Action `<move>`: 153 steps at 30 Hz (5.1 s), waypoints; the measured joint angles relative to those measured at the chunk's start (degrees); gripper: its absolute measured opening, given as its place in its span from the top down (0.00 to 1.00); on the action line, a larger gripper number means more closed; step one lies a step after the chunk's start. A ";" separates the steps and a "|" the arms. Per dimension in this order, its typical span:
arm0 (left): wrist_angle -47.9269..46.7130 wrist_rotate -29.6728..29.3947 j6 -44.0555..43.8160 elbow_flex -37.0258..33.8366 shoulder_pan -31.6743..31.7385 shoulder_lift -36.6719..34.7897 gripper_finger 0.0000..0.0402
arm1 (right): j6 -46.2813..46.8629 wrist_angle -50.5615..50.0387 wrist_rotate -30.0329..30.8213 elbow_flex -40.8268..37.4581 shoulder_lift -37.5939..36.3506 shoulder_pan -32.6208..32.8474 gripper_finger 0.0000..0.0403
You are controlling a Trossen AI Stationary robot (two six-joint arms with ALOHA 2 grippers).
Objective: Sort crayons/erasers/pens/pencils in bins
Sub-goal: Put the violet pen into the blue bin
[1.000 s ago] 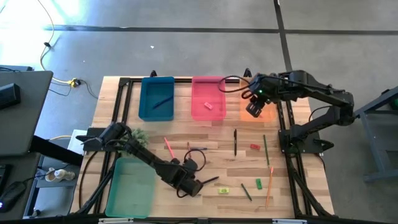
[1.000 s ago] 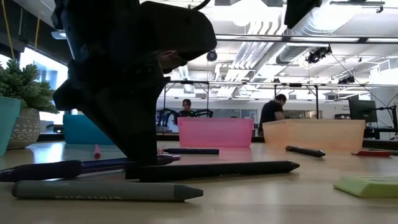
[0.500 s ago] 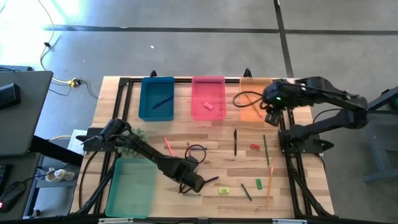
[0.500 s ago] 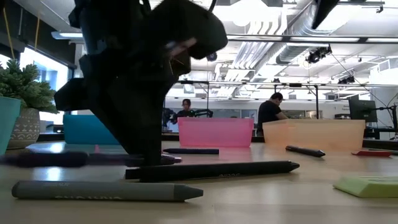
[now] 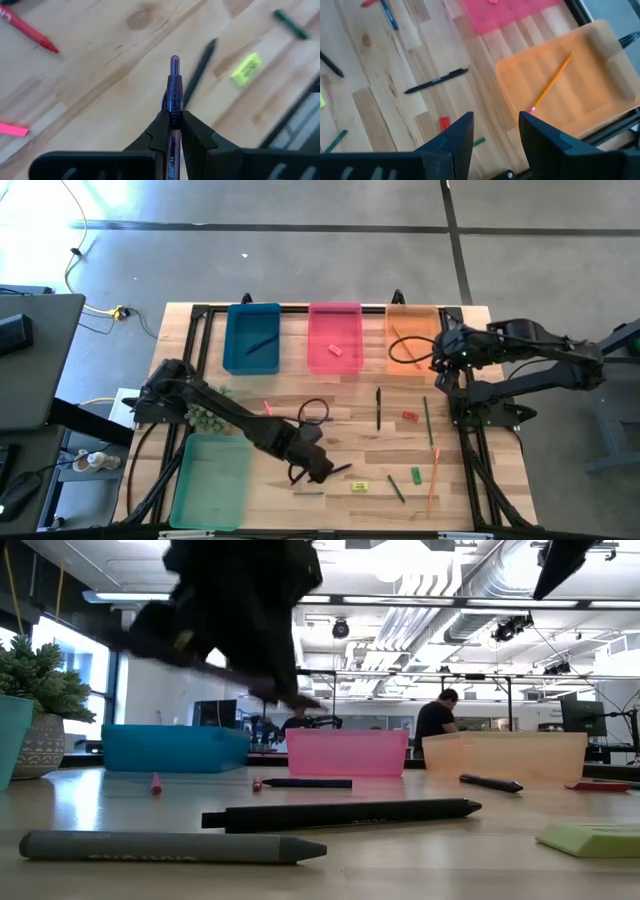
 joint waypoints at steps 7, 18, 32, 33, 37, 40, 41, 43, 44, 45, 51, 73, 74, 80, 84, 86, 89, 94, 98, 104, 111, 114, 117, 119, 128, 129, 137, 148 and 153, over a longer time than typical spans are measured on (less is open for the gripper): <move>-2.38 -2.79 -1.67 0.04 -2.22 -6.30 0.96 | 0.15 1.96 0.00 -1.05 0.06 0.25 0.63; -10.81 -15.27 -7.19 0.16 -7.91 -17.84 0.97 | 1.86 7.75 -0.02 -1.05 0.24 0.24 0.63; -22.25 -19.91 -15.51 0.14 -11.94 -20.46 0.99 | 6.17 10.36 -0.02 -1.05 0.28 0.24 0.63; -22.20 -19.98 -15.73 0.12 -11.75 -20.45 0.99 | 6.32 10.62 -0.02 -1.05 0.26 0.24 0.63; -21.72 -19.56 -14.50 0.12 -11.06 -20.52 0.95 | 6.32 11.11 -0.02 -1.05 0.26 0.24 0.63; -20.92 -19.56 -12.46 0.12 -11.06 -20.52 0.88 | 6.34 11.11 -0.02 -1.05 0.27 0.24 0.63; -20.67 -19.55 -12.54 0.12 -11.10 -20.48 0.85 | 6.34 11.11 -0.02 -1.05 0.26 0.24 0.63; -19.47 -19.62 -13.17 0.14 -11.13 -19.86 0.78 | 6.34 11.11 -0.02 -1.05 0.26 0.24 0.63; -19.15 -19.65 -13.91 0.14 -11.13 -19.29 0.75 | 6.34 11.11 -0.02 -1.05 0.26 0.24 0.63; -18.76 -19.62 -14.74 0.14 -11.10 -18.45 0.72 | 6.34 11.10 -0.02 -1.05 0.26 0.24 0.63; -13.09 -14.83 -16.52 0.14 -10.46 -10.37 0.61 | 6.34 11.08 -0.02 -1.05 0.28 0.24 0.63; -6.98 -3.10 -17.46 0.12 -8.46 5.25 0.67 | 6.15 11.06 -0.02 -1.05 0.28 0.24 0.63; -7.04 -2.97 -17.44 0.12 -8.48 5.64 0.67 | 6.15 11.06 -0.02 -1.05 0.28 0.24 0.63; -6.65 -2.59 -17.46 0.12 -8.07 8.14 0.67 | 6.17 11.06 0.00 -1.05 0.26 0.24 0.63; -6.91 -0.68 -17.43 0.36 -7.72 9.52 0.67 | 6.30 11.06 0.00 -1.05 0.27 0.24 0.63; -7.37 -0.62 -17.42 0.44 -7.72 10.46 0.67 | 6.30 11.06 0.00 -1.05 0.27 0.24 0.63; -8.86 -0.64 -17.14 0.64 -7.74 11.12 0.69 | 6.30 11.06 0.00 -1.05 0.26 0.24 0.63; -10.52 -0.86 -12.59 0.68 -7.77 11.39 0.77 | 6.30 11.06 0.00 -1.05 0.28 0.24 0.63; -10.94 -0.72 -5.68 0.68 -7.24 11.39 0.87 | 6.20 11.06 0.00 -1.05 0.28 0.23 0.63; -10.58 0.02 -1.35 0.61 -6.67 11.23 0.95 | 5.90 11.06 0.00 -1.05 0.28 0.24 0.63; -8.32 0.72 -1.65 0.04 -6.60 10.41 0.91 | 5.18 11.06 0.00 -1.05 0.26 0.24 0.63; -7.92 0.52 -1.40 -0.09 -6.60 9.16 0.91 | 5.42 11.06 0.00 -1.05 0.26 0.24 0.63; -6.87 -0.44 -1.27 -0.30 -6.59 8.00 0.91 | 5.53 11.06 0.00 -1.05 0.26 0.23 0.63; -6.68 -1.44 -1.27 -0.28 -6.54 7.03 0.92 | 5.31 11.06 -0.08 -1.05 0.25 0.24 0.63; -6.81 -6.40 -0.83 -0.08 -6.60 1.46 0.92 | 5.08 11.48 -2.68 -0.90 0.19 0.24 0.63; -7.01 -7.32 -0.81 -0.08 -6.60 0.84 0.92 | 4.73 11.50 -2.97 -0.90 0.19 0.24 0.63; -12.83 -14.40 -1.48 -0.02 -6.54 -4.04 0.96 | 4.08 11.35 -3.60 -0.87 0.17 0.24 0.63; -30.90 -25.21 -12.04 0.07 -6.54 -10.68 0.99 | 2.89 11.34 -6.29 -0.87 0.16 0.24 0.63; -40.03 -28.59 -16.82 0.09 -5.42 -13.66 1.00 | 2.59 11.46 -6.29 -0.87 0.17 0.24 0.63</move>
